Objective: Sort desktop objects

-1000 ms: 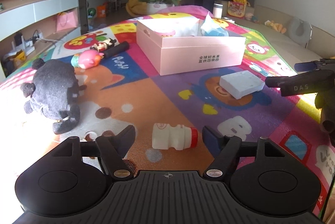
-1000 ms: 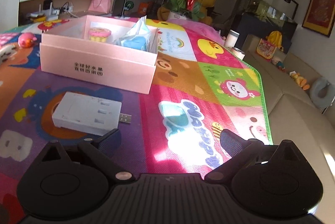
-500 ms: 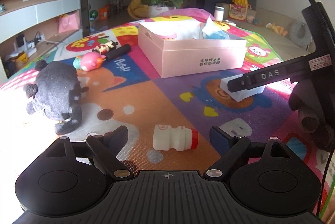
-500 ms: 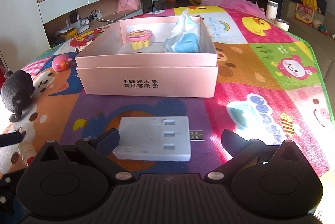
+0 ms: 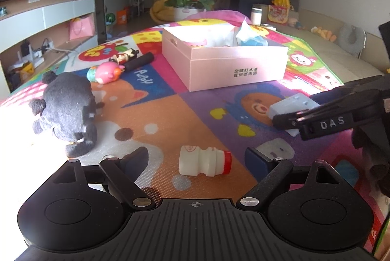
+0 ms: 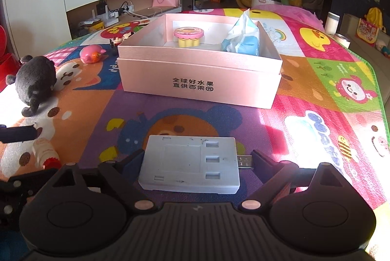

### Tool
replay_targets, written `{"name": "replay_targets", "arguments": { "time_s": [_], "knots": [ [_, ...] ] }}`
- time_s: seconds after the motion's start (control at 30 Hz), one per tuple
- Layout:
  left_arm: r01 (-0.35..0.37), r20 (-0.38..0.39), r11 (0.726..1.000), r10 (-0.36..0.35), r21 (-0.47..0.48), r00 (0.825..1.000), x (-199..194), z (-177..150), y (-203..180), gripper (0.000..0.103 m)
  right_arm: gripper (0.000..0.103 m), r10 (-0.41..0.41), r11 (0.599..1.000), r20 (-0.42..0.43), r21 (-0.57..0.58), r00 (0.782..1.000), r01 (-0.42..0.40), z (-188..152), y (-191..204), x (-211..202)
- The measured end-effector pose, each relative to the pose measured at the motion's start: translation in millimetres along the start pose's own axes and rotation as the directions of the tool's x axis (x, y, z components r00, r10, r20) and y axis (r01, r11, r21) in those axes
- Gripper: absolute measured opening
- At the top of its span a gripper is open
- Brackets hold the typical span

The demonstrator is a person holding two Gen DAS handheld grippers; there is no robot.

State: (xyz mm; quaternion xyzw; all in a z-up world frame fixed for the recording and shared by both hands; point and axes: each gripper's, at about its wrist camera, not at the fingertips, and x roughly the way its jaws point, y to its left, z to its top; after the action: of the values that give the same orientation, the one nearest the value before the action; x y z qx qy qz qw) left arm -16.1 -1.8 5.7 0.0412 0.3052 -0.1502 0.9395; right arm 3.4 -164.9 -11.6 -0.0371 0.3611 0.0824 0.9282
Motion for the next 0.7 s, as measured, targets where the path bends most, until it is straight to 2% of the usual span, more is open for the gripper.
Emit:
{"name": "replay_targets", "arguments": {
  "time_s": [0.03, 0.1, 0.23, 0.33, 0.7],
  "knots": [
    [-0.008, -0.002, 1.0, 0.008, 0.015, 1.0, 0, 0, -3, 0.084, 0.092, 0.004, 1.0, 0.004, -0.006, 1.0, -0.004, -5, 1, -6],
    [-0.012, -0.009, 0.999, 0.012, 0.046, 1.0, 0, 0, -8, 0.069, 0.092, 0.002, 1.0, 0.014, -0.025, 1.0, -0.001, -14, 5, -16],
    [-0.001, -0.03, 0.997, 0.003, 0.073, 1.0, 3, 0, -15, 0.061, 0.092, -0.019, 0.999, 0.026, -0.035, 0.999, 0.02, -29, 6, -29],
    [0.006, -0.035, 0.996, -0.003, 0.091, 0.999, 3, 0, -21, 0.049, 0.092, -0.013, 1.0, 0.016, -0.013, 1.0, 0.013, -35, 0, -31],
    [0.009, -0.047, 0.991, -0.002, 0.136, 0.999, -16, -7, -36, 0.048, 0.092, 0.004, 0.999, 0.068, -0.054, 0.998, 0.0, -43, 4, -61]
  ]
}}
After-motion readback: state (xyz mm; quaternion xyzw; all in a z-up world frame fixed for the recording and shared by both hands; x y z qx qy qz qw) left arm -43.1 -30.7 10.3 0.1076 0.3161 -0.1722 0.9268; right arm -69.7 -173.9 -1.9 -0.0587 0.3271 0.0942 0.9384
